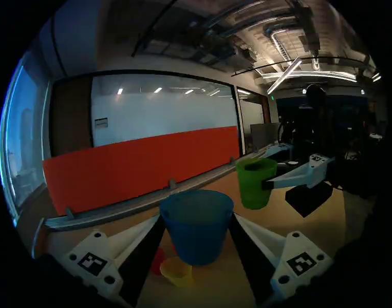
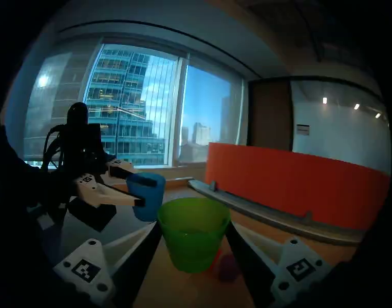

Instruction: Pour water

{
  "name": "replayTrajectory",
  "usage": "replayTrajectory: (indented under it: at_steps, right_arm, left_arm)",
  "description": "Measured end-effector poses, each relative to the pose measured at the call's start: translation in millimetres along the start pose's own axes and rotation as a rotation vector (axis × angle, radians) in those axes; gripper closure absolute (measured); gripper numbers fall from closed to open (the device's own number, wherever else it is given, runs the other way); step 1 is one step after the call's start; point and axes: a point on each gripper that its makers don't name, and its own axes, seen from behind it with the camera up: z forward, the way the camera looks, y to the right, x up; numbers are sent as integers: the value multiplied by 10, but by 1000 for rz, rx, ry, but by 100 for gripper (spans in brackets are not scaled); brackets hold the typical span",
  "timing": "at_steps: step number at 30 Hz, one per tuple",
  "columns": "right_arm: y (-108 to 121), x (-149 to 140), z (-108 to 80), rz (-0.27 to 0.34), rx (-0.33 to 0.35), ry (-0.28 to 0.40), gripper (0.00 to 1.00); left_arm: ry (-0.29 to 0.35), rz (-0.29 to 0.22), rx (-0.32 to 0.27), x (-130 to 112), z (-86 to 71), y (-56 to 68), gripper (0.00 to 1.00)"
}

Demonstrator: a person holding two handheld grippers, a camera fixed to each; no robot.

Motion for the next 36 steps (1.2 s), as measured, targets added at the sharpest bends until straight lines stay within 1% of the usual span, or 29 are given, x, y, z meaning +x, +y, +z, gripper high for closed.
replayTrajectory:
  at_steps: [3,11,17,25,31,36]
  right_arm:
    - [18,-46,-21,0,-4,-12,10]
    - [47,-192,-99,5,1,-44,11]
    - [88,-331,-155,4,-5,-79,10]
    - [139,-512,-195,15,-1,-120,10]
    - [156,-651,-218,14,6,-157,10]
    - [165,-793,-216,12,14,-193,10]
  left_arm:
    - [-24,-8,-14,-104,0,50,14]
    - [-80,-26,-32,-401,36,134,14]
    - [-118,-29,-50,-571,46,209,14]
    - [-179,-7,-76,-814,79,318,14]
    - [-224,3,-110,-985,119,418,14]
    - [-276,32,-128,-1165,144,463,14]
